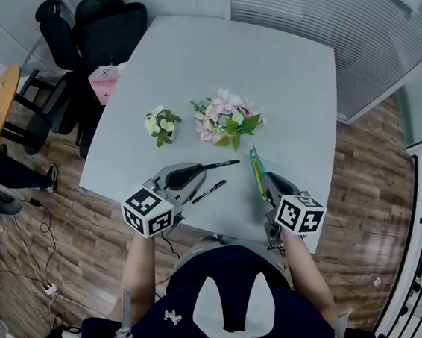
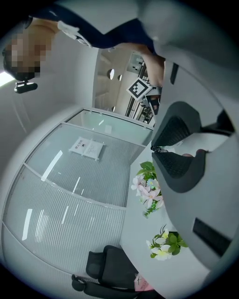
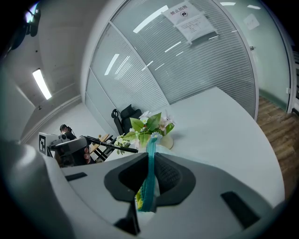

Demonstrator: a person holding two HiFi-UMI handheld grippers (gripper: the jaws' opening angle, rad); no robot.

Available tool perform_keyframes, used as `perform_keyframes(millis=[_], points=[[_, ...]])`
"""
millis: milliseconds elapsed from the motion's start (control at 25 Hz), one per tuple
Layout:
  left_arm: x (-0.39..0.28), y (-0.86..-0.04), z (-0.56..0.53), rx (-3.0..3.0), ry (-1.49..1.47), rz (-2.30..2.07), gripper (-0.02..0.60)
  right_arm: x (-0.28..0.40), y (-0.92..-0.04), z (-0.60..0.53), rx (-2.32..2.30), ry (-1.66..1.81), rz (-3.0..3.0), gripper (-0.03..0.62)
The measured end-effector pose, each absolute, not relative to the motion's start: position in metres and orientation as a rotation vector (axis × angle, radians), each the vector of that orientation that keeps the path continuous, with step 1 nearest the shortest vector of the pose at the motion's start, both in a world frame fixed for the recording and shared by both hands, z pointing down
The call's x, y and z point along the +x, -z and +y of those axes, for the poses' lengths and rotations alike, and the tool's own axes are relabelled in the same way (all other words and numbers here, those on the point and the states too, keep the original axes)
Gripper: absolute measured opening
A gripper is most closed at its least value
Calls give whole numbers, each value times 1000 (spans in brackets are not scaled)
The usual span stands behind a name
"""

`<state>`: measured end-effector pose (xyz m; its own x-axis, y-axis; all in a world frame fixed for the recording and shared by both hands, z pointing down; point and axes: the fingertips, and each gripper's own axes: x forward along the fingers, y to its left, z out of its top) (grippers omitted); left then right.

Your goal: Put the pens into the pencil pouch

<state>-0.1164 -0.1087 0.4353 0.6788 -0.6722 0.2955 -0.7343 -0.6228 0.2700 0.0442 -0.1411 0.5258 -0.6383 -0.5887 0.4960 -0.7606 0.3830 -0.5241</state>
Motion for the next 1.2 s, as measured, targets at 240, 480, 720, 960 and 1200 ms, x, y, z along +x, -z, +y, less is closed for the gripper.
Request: perform_keyframes(millis=[240, 480, 720, 960, 1200], points=[[-105, -418, -108, 2578, -213, -1072, 55, 44, -526, -141, 1197, -1097, -2410, 44], [-92, -411, -107, 2614, -210, -1034, 55, 43, -526, -142, 1195, -1101, -2409, 44], [-75, -414, -106, 2632, -216, -977, 55, 41, -527, -142, 1199, -1120, -2411, 44], [-64, -420, -106, 2638, -253, -935, 55, 41, -527, -143, 1215, -1152, -2409, 43], [-58, -424, -105, 2638, -264, -911, 55, 43, -526, -144, 1224, -1185, -2411, 43]])
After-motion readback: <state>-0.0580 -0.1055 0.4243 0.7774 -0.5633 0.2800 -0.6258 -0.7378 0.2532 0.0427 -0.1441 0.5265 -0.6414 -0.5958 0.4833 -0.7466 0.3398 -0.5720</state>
